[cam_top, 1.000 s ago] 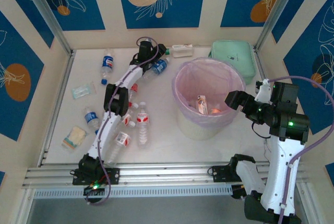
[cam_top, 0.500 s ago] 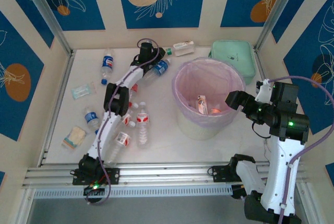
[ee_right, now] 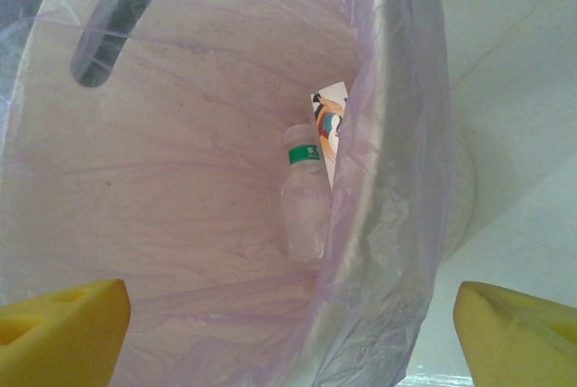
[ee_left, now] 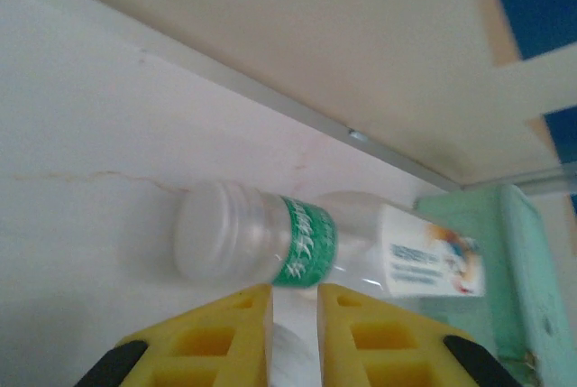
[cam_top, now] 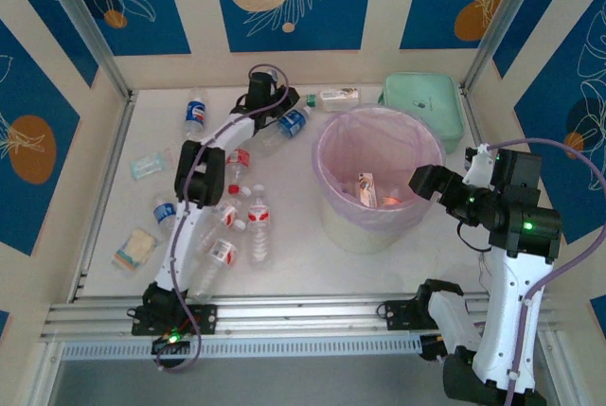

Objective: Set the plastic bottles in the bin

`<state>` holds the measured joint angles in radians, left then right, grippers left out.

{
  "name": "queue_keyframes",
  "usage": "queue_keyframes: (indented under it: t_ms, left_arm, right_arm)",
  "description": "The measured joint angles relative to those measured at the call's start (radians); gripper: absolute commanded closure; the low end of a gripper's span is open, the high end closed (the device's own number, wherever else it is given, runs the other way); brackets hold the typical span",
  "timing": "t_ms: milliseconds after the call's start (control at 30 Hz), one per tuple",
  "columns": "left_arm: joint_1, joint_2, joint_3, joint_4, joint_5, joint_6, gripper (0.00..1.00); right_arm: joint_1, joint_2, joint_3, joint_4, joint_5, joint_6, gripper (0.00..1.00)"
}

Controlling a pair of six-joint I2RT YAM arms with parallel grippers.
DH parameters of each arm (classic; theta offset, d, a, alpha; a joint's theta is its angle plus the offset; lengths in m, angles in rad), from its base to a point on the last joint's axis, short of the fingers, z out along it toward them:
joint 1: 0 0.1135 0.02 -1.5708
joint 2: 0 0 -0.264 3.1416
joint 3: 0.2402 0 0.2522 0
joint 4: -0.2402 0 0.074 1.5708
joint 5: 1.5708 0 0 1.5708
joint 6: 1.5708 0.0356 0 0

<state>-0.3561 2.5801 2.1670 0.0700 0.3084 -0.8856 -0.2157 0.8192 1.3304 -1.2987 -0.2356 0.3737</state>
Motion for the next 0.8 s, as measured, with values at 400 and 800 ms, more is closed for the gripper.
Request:
queue_keyframes:
  t_ms: [400,800]
  left_arm:
    - [-0.012,-0.090,0.184,-0.180,-0.003,0.359,0.14]
    - [-0.112,0.115,0.330,-0.219,-0.118,0.420,0.03]
  right_arm:
    - [0.001,-0.001,0.005,0.004,-0.003,0.000,0.07]
    - [0.007,-0.011,0.005,0.003,-0.008,0.001,0.07]
